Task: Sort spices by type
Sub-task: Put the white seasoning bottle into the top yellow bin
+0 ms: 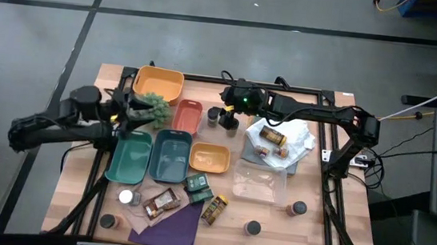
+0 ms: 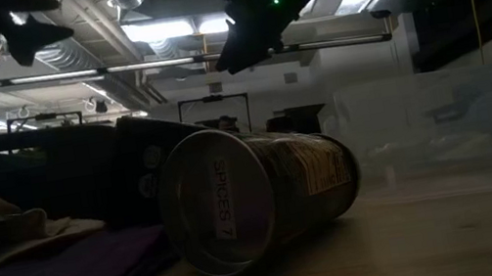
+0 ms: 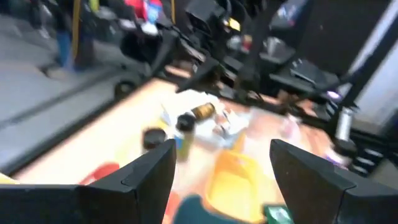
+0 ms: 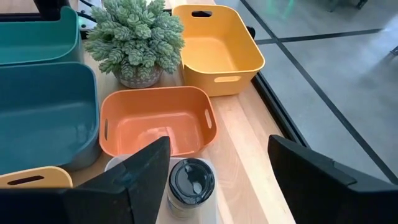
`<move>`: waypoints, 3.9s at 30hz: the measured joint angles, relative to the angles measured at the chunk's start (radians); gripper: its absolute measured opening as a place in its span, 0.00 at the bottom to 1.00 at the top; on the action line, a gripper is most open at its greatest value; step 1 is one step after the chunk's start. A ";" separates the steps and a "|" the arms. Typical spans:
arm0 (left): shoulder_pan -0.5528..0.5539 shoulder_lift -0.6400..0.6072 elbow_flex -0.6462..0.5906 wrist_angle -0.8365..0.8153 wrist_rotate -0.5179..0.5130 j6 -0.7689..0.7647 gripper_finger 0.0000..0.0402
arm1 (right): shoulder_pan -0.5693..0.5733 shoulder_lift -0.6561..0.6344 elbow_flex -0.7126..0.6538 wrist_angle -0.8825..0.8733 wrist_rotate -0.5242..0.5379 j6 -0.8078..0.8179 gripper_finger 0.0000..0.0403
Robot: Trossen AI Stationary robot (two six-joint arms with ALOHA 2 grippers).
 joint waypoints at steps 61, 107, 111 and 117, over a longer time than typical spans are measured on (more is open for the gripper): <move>-1.032 1.041 0.447 -0.603 0.069 -1.798 0.63 | 0.001 -0.045 0.000 -0.206 -0.090 -0.067 0.67; -1.127 1.139 0.447 -0.554 -0.047 -1.918 0.63 | 0.001 -0.045 0.000 -0.232 -0.090 -0.066 0.67; -1.127 1.139 0.447 -0.554 -0.047 -1.919 0.63 | 0.001 -0.045 0.000 -0.232 -0.090 -0.066 0.67; -1.127 1.139 0.447 -0.554 -0.047 -1.939 0.63 | 0.001 -0.045 0.000 -0.232 -0.090 -0.066 0.67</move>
